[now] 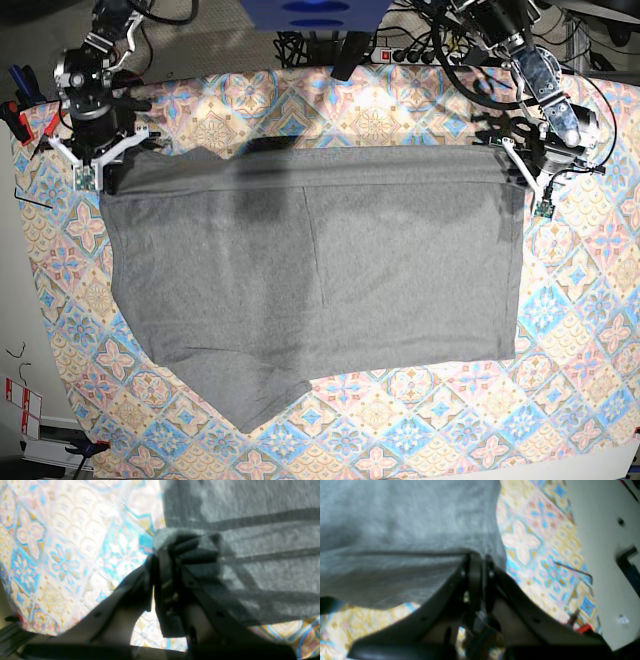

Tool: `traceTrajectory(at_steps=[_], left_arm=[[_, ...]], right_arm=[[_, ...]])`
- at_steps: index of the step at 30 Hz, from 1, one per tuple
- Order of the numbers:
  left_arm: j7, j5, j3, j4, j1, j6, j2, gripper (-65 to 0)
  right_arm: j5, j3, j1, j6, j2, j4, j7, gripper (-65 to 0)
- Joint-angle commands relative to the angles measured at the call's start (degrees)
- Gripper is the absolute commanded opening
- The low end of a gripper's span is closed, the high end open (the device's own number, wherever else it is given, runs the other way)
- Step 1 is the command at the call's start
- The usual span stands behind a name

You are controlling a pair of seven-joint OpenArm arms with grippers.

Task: Fold the T-shirt properly
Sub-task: 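Carry the held shoulder edge over the shirt toward the hem with both grippers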

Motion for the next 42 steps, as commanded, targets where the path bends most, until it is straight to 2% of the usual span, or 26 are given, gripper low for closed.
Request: traceTrajectory(at_steps=[1,6,11,16,23,31,38,42], left_arm=[[0.0,1.1,0.1,-0.1,-1.3,0.6,-0.4,-61.5],[0.5,4.7,0.0,-7.3,-6.5,0.6,-0.2,-61.5],[0.7,5.0,-0.1,-9.3,-9.6,0.6,-0.1,-61.5],[0.8,5.1,0.0,-9.9,-12.0,0.6,-0.1,-61.5],[2.2,8.7,-0.2,-14.7,-17.6,0.6,0.0,-61.4],[1.9,8.6,-0.4,-17.1,-20.2,0.6,-0.3,-61.4],[1.7,8.0,-0.4,-17.4,-22.7,0.6,-0.3,-61.4],[1.7,8.1,-0.4,-20.4,-24.8,0.6,-0.2,-61.4]], right_arm=[[0.2,0.3,1.2,-0.5,0.6,0.9,0.2,-63.1],[-7.0,0.2,7.7,1.8,0.6,0.1,-2.5,-63.1],[-8.4,-2.1,10.5,1.8,0.8,-2.5,-2.5,-63.1],[-15.0,-4.6,14.5,1.8,0.8,-7.9,-2.1,-63.1],[-15.0,-4.8,18.9,1.8,0.7,-13.2,-2.3,-63.1],[-15.0,-4.9,23.5,1.8,0.9,-17.2,-1.9,-63.1],[-15.1,-5.7,27.9,1.8,2.8,-19.7,-1.9,-63.1],[-15.1,-5.7,31.5,1.8,4.0,-25.3,-2.0,-63.1]])
